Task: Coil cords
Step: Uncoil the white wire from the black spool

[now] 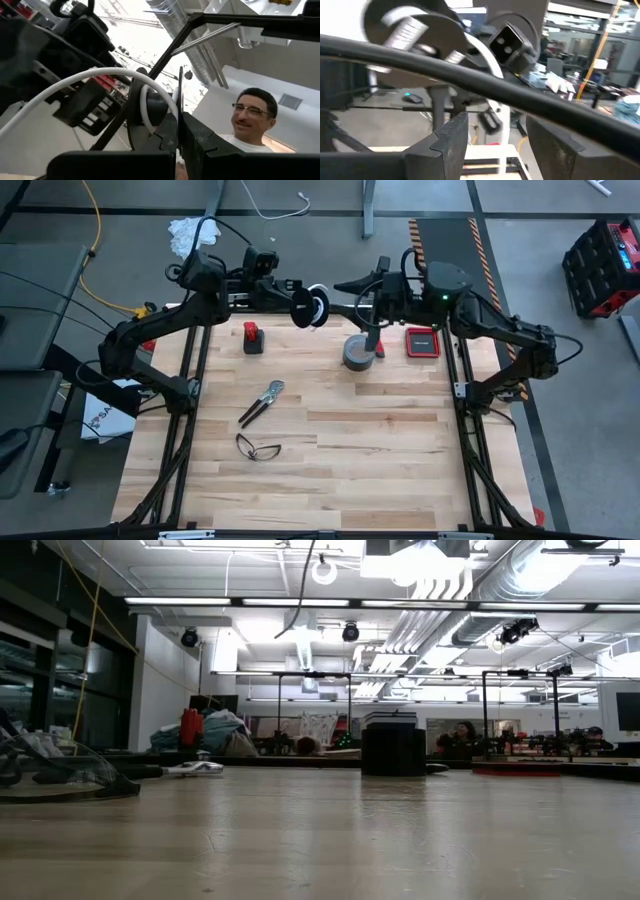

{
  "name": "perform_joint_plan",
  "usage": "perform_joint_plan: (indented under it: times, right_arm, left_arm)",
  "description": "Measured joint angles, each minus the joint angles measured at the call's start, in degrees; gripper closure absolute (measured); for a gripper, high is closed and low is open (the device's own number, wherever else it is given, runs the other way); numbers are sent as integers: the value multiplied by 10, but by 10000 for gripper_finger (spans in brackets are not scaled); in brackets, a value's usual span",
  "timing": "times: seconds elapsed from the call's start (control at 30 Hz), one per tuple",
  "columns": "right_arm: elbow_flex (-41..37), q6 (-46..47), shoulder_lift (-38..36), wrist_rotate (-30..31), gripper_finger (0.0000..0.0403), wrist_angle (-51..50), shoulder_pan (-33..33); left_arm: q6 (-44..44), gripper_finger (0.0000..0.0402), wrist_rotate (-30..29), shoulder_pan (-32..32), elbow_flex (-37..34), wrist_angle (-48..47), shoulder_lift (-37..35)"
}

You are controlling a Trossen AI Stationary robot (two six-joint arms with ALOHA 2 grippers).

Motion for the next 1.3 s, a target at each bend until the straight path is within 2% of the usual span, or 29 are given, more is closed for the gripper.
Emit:
perform_joint_plan:
  times: [0.37,0.43,0.57,0.6,0.8,0.97,1.3]
  right_arm:
    - [0,-21,27,57,215,3,-4]
    - [0,-27,28,71,244,3,-2]
    - [0,-40,28,90,373,16,8]
    - [0,-43,28,93,385,24,9]
    - [0,-12,48,101,397,36,4]
    - [0,37,63,52,400,39,8]
    - [1,84,57,50,402,3,39]
  left_arm:
    - [7,399,-16,0,0,-7,0]
    - [5,399,-15,0,0,-9,0]
    - [5,399,-13,0,0,-9,0]
    - [5,399,-15,0,0,-10,0]
    - [17,399,-59,0,21,-13,1]
    - [63,399,-69,3,56,-24,3]
    - [143,399,-46,48,79,-83,3]
